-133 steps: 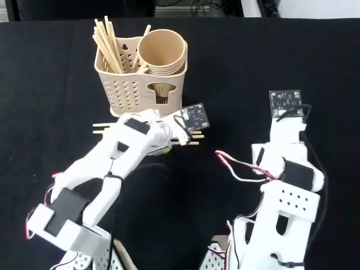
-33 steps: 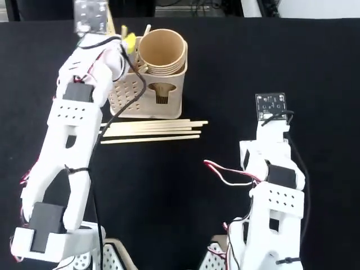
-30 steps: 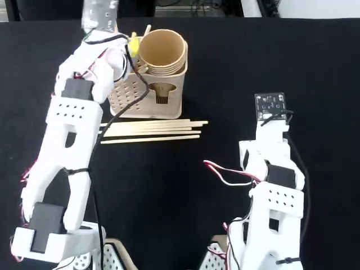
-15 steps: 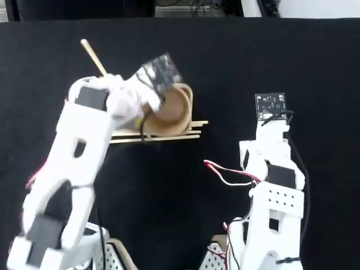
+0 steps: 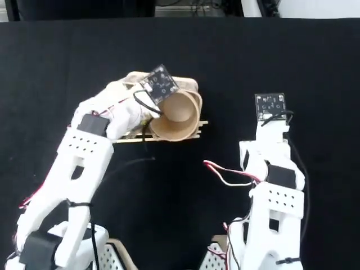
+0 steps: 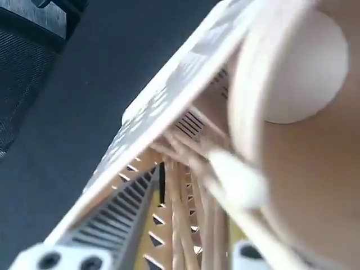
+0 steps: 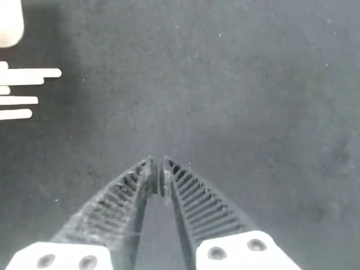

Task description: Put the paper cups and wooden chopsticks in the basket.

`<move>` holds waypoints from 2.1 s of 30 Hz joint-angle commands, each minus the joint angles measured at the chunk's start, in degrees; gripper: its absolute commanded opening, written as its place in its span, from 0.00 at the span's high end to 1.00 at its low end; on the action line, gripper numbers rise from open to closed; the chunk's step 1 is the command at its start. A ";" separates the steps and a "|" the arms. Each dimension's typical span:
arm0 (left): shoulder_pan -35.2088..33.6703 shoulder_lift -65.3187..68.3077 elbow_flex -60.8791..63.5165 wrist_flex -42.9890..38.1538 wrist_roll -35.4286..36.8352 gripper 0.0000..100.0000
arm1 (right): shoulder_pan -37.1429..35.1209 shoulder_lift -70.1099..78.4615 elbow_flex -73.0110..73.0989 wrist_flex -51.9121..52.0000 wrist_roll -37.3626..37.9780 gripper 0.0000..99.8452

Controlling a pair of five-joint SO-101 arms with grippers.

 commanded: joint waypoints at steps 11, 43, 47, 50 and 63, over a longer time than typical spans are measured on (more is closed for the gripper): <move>-1.10 -0.44 -16.48 5.80 0.44 0.80 | -0.70 -0.22 -0.22 -1.23 -0.26 0.97; -2.24 25.14 -36.00 -15.91 22.24 0.80 | -2.46 -0.22 0.40 -1.23 -0.26 0.97; -2.42 26.64 -38.64 -16.18 24.70 0.80 | -2.46 -0.22 0.40 -1.23 -0.26 0.97; -2.86 26.73 -39.87 -16.18 25.93 0.80 | -2.46 -0.22 0.40 -1.23 -0.26 0.97; -4.62 26.46 -40.40 -15.91 31.30 0.80 | -2.46 -0.22 0.48 -1.23 -0.09 0.97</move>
